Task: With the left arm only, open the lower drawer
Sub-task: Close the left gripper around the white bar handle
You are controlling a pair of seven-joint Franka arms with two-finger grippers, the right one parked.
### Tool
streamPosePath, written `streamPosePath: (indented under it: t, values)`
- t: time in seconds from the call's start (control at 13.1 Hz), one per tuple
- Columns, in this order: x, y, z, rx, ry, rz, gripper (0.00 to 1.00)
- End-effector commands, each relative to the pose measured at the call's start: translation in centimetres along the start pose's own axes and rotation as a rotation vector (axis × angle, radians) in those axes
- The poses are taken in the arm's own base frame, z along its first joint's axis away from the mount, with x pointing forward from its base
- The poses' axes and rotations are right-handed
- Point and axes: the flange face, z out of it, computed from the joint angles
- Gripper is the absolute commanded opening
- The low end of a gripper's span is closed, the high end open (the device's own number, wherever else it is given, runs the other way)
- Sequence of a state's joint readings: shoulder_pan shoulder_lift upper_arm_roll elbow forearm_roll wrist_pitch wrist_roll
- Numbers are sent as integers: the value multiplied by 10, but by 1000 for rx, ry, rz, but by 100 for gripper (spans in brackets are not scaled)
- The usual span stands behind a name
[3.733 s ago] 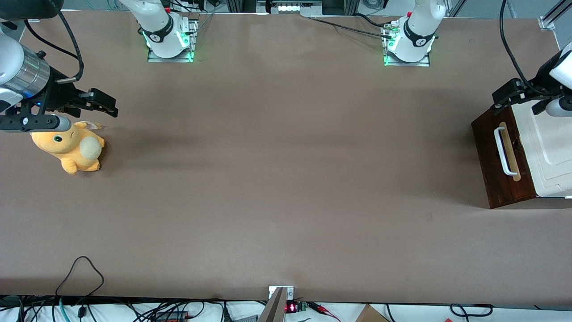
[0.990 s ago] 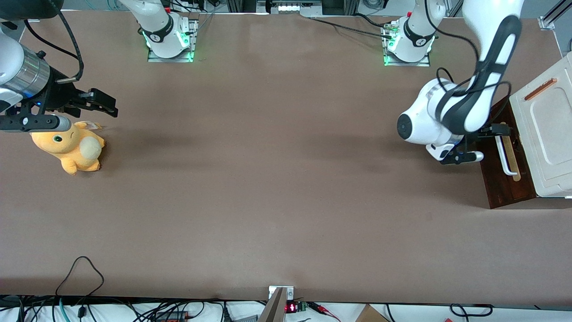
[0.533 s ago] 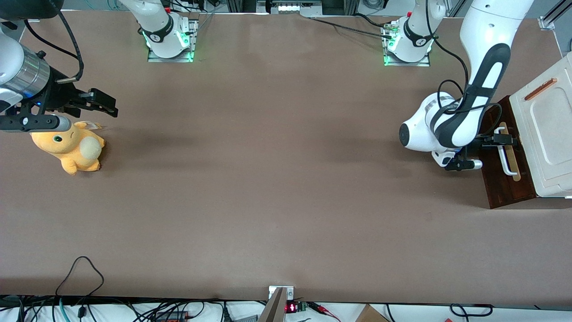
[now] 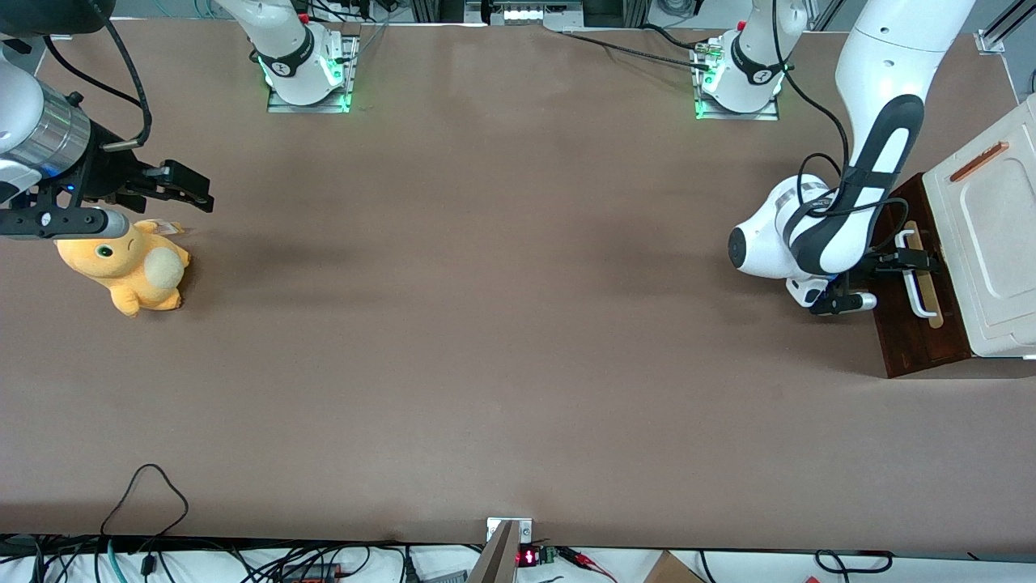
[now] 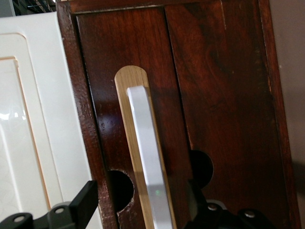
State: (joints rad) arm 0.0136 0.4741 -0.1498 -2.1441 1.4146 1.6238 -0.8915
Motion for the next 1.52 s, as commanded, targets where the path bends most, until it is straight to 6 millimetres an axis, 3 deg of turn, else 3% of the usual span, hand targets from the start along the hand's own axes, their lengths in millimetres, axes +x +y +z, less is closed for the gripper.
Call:
streamPosePath:
  t: [0.0, 0.46, 1.14, 1.45]
  values:
    - [1, -1, 3, 16, 19, -10, 70]
    - [-3, 5, 12, 0, 14, -10, 63]
    - [-5, 9, 12, -8, 19, -5, 11]
    - [-4, 10, 7, -17, 35, -4, 2]
